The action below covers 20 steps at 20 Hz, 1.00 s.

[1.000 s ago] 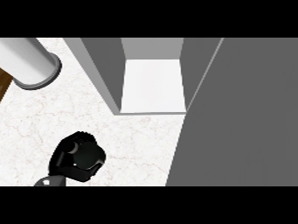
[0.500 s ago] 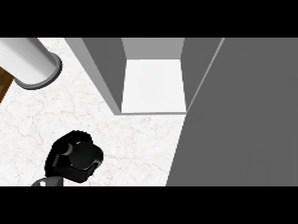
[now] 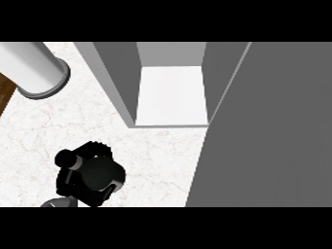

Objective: Pick up the wine, place it into the cabinet and close the cabinet

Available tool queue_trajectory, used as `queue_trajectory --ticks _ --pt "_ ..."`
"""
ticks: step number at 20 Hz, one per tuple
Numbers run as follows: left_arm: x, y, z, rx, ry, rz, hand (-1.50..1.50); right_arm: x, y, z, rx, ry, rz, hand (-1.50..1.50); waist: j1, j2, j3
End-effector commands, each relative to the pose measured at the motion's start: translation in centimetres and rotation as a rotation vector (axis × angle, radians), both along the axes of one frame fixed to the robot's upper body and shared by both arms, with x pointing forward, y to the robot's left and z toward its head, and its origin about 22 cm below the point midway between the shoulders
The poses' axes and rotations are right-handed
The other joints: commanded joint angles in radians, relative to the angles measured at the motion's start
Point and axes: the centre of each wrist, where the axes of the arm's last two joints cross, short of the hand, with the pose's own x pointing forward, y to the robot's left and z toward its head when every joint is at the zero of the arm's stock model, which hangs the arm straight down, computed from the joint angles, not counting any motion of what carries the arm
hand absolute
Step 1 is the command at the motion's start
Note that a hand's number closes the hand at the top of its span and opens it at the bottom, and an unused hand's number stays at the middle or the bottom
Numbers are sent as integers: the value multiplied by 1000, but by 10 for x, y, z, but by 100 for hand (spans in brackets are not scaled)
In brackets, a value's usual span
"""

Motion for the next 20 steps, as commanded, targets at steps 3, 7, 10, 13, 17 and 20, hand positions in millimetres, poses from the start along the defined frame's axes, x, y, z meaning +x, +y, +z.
queue_trajectory --ticks 3,7,10,13,17,20 --pt "-11 -33 26 -31 -15 -17 150 -32 -7 15 48 -83 7 -150 0 -1 0" --pt "-1 -59 42 -14 -7 -37 150 -43 -14 16 72 -65 -2 -150 -15 -1 0" --pt "-12 -77 46 18 -49 -26 150 -37 -16 19 49 -83 -12 -150 -8 1 0" --pt "18 -91 77 44 -47 -2 150 -38 -17 17 23 -68 8 -150 -14 2 0" --pt "21 -87 76 67 -71 73 150 -40 -26 30 40 -72 -1 -150 -8 4 -1" --pt "25 -97 79 96 -81 106 150 -40 -20 18 40 -52 -11 -150 -10 3 0"
